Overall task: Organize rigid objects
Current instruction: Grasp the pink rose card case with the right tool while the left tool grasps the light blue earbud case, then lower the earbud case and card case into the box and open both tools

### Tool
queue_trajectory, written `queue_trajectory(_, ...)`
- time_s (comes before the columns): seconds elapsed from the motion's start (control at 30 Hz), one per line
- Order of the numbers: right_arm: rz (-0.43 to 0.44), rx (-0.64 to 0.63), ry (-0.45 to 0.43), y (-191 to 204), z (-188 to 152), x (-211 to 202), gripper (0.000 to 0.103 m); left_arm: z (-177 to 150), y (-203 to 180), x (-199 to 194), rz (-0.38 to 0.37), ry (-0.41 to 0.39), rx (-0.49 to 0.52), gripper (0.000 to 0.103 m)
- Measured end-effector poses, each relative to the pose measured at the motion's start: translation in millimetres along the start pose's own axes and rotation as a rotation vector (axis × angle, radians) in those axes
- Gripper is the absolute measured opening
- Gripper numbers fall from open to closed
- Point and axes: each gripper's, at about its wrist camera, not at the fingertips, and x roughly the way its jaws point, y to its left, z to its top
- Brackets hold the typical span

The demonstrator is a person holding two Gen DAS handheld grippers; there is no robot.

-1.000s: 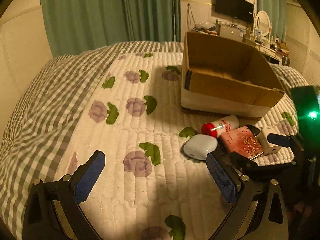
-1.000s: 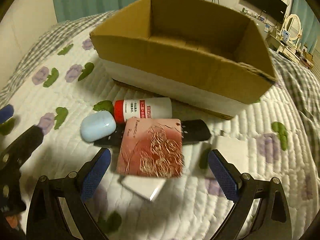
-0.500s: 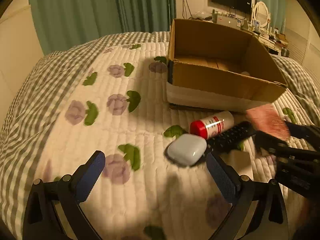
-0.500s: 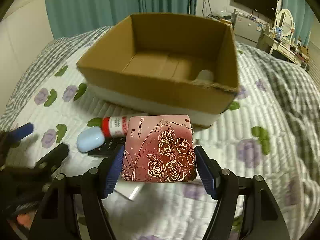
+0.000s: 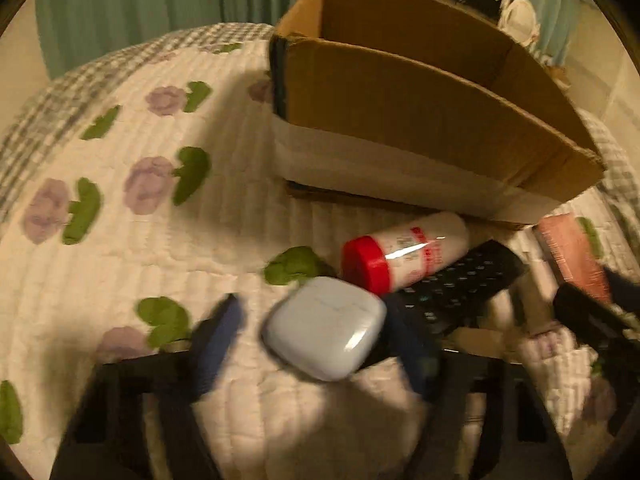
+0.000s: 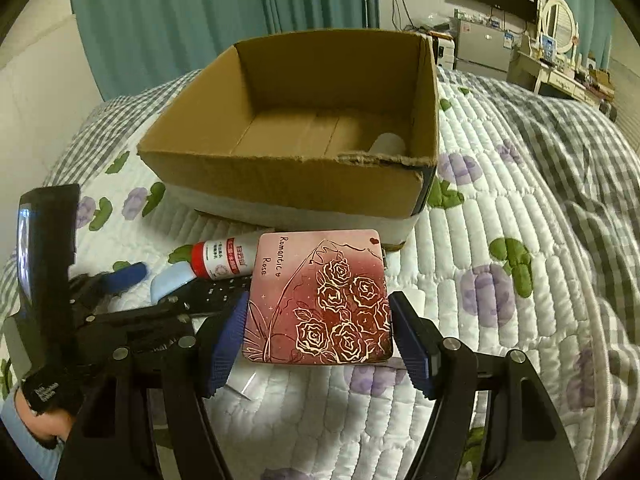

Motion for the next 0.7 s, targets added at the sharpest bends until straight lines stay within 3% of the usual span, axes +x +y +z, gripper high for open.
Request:
queue_trajectory(0.3, -0.031, -0.006, -0.024, 4, -6, -7, 0.069, -12, -6, -22, 0.027, -0.026, 0.035, 0.058)
queue_trajectory(0.7, -0.045, -0.032, -0.118, 19, 3, -68, 0.069, -7, -12, -108, 0.036, -0.165, 0.065, 0.058)
